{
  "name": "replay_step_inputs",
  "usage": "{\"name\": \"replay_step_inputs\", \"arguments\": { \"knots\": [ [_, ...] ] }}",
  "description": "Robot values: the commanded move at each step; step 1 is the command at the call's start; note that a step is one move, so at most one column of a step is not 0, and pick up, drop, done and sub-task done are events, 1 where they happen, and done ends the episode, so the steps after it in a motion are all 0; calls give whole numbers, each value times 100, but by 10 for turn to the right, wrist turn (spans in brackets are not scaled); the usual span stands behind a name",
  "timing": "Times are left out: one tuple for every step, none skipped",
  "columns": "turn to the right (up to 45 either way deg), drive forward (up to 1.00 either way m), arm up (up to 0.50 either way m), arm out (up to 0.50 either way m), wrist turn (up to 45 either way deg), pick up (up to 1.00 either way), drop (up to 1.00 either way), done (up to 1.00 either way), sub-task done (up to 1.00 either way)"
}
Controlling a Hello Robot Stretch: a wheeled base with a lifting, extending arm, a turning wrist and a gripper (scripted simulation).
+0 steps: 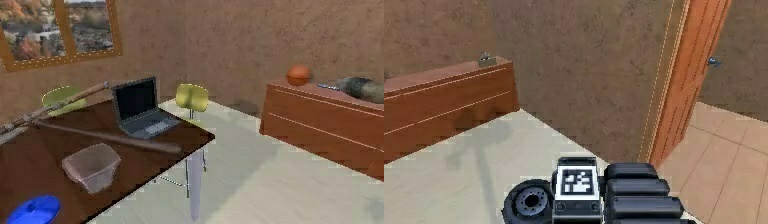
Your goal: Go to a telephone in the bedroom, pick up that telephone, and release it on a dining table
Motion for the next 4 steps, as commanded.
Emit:
{"name": "replay_step_inputs", "arguments": {
  "knots": [
    [390, 0, 0, 0, 0, 0, 0, 0, 0],
    [-450, 0, 0, 0, 0, 0, 0, 0, 0],
    [-450, 0, 0, 0, 0, 0, 0, 0, 0],
    [-450, 0, 0, 0, 0, 0, 0, 0, 0]
  ]
}}
